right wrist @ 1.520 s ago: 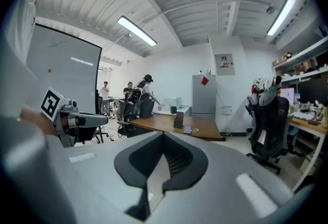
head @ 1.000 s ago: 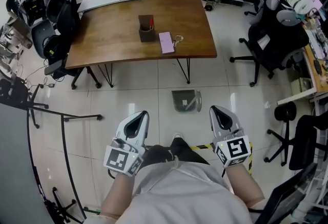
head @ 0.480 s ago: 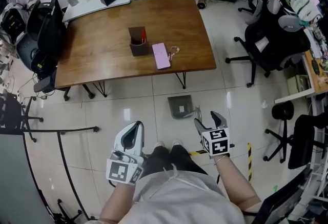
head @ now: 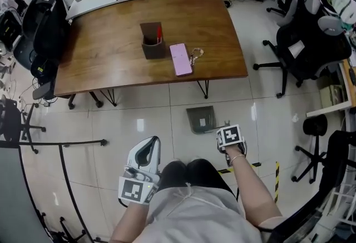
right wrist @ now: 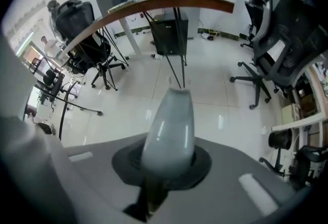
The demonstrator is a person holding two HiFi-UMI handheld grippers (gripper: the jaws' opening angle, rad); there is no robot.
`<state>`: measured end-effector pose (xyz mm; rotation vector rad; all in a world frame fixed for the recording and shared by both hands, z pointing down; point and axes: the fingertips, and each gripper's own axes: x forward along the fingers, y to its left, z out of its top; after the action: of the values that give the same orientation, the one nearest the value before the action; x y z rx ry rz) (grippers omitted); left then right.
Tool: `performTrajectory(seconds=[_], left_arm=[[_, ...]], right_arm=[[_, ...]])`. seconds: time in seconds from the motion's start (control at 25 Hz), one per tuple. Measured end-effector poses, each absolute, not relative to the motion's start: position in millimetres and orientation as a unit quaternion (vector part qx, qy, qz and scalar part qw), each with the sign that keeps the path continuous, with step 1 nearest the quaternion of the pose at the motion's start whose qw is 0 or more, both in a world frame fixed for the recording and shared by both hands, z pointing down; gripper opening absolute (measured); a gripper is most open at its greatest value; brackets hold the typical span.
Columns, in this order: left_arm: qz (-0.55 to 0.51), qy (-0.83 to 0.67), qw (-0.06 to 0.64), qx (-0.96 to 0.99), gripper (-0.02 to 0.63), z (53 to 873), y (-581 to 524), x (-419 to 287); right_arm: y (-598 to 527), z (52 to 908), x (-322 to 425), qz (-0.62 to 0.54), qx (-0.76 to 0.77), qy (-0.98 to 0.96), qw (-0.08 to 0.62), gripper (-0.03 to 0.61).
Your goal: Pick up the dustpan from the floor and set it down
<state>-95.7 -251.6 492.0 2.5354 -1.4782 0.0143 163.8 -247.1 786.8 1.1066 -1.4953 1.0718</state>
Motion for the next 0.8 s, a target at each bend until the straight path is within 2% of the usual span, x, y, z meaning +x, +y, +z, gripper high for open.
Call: performTrajectory(seconds=[0.12, 0.36, 0.8], left_arm=[[0.001, -0.499, 0.105, 0.860, 0.015, 500.7, -250.3, -93.1], [0.002, -0.483, 0.122, 0.867, 0.015, 494.8, -243.4, -89.8], [0.003, -0.435, 0.118, 0.893, 0.015, 414.5, -190.1, -111.8]], right_arm=[[-246.0, 791.2, 152.3, 0.436, 0.439, -0.633, 0.465, 0.004], [-245.2, 772.5, 150.6, 0.451, 0.447, -0.646, 0.424, 0.000], [-173.8, 622.4, 131.6, 0.453, 0.473, -0.664, 0.362, 0.000]])
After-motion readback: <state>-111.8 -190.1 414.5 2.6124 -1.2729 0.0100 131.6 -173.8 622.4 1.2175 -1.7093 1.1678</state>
